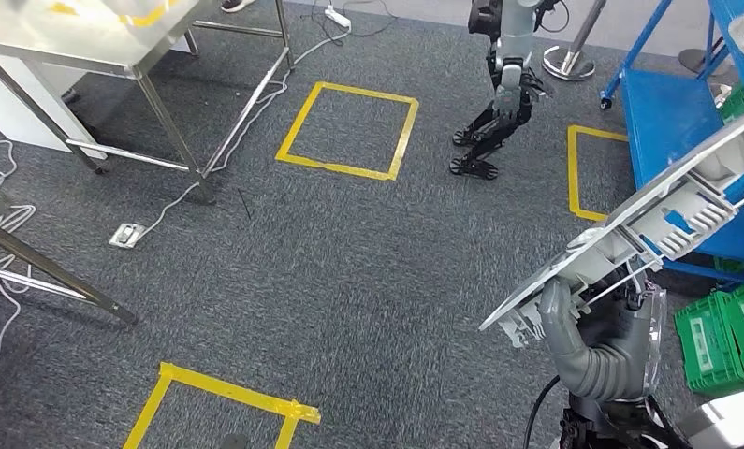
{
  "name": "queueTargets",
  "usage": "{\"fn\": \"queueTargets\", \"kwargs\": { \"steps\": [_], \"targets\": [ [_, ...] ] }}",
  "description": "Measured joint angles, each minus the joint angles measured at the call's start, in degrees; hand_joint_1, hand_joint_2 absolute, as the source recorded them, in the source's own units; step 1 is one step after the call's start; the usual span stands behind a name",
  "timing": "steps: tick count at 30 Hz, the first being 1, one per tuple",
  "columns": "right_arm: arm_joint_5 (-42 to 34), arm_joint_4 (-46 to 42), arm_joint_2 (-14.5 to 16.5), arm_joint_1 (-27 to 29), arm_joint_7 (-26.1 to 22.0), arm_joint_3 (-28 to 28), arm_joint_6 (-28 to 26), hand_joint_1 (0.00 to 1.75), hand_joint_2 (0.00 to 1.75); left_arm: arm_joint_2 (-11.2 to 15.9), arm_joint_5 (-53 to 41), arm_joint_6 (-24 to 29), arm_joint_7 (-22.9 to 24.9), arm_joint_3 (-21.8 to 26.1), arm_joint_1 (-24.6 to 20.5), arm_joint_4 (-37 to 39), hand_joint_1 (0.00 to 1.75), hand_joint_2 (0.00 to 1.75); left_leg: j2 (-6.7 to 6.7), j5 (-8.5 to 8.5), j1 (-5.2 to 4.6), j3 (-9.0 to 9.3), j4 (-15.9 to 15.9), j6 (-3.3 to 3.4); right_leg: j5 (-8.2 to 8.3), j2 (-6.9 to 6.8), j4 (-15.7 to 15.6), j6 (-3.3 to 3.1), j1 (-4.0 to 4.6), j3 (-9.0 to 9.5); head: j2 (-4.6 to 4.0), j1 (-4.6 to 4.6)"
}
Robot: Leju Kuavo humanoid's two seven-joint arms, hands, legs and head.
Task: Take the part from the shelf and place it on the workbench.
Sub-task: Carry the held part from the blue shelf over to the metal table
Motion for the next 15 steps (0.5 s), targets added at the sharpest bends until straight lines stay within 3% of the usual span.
{"fn": "queueTargets", "kwargs": {
  "steps": [2,4,6,7,9,11,13,14,15],
  "targets": [
    [-0.2,0.0,0.1,-0.2,-0.4,0.0,-0.4,1.75,1.75,0.3,0.4,0.1,0.6,0.4,0.0,0.0,0.00,1.75,1.82,-1.37,-0.05,-1.28,2.3,-0.54,-0.44,-1.52,-0.6,-0.56,-0.04,0.53,0.00,-0.71],
    [-0.3,0.0,0.2,-0.3,-0.9,0.0,-0.5,1.75,1.75,0.6,0.5,0.4,1.3,0.6,0.0,0.0,0.00,1.75,4.24,-4.12,-0.10,-5.36,9.4,-0.87,-0.85,-3.11,-0.8,-1.06,0.18,1.06,0.00,-1.66],
    [-0.3,0.0,0.2,-0.3,-1.1,0.1,-0.6,1.75,1.75,0.8,0.7,0.6,1.5,0.8,0.0,0.0,0.00,1.75,4.50,-5.49,-0.06,-10.40,16.6,-0.97,-1.38,-4.51,-0.7,-1.34,0.53,1.42,0.00,-2.29],
    [-0.4,0.0,0.2,-0.3,-1.1,0.1,-0.7,1.75,1.75,0.9,0.7,0.6,1.5,1.0,0.2,0.0,0.00,1.75,4.49,-4.62,-0.08,-11.80,17.6,-0.89,-1.69,-5.10,-0.6,-1.37,0.70,1.68,0.00,-2.52],
    [-0.6,0.1,0.2,-0.4,-1.1,0.2,-0.8,1.75,1.75,1.2,0.9,0.6,1.4,1.5,0.3,0.0,0.00,1.75,5.00,-0.06,-0.24,-11.38,13.8,-0.44,-2.39,-6.13,-0.4,-1.32,0.98,2.51,0.00,-3.08],
    [-1.3,0.1,0.2,-0.4,-1.2,0.2,-1.0,1.75,1.75,1.6,1.1,0.7,1.3,1.9,0.3,0.0,0.00,1.75,7.91,4.03,-1.00,-9.05,7.5,0.42,-3.12,-7.10,-0.4,-1.07,1.26,3.49,0.00,-3.49],
    [-2.8,0.4,0.3,-0.2,-2.2,0.3,-1.4,1.75,1.75,1.9,0.8,0.8,2.2,2.0,0.1,0.0,0.00,1.75,10.16,4.81,-1.84,-7.87,4.3,1.24,-3.50,-8.18,-0.4,-0.63,1.47,3.82,0.00,-3.78],
    [-3.6,0.8,0.5,-0.1,-3.1,0.3,-1.7,1.75,1.75,2.0,0.5,0.8,3.0,2.1,0.1,0.0,0.00,1.75,10.09,4.70,-2.10,-7.91,3.9,1.46,-3.56,-8.82,-0.4,-0.43,1.56,3.82,0.00,-3.81],
    [-4.4,1.3,0.7,0.0,-4.1,0.4,-2.1,1.75,1.75,2.1,0.1,0.8,3.9,2.1,0.1,0.0,0.00,1.75,9.16,4.66,-2.00,-7.85,3.5,1.72,-3.76,-9.36,-0.4,-0.19,1.53,3.78,0.00,-3.90]
  ]
}}
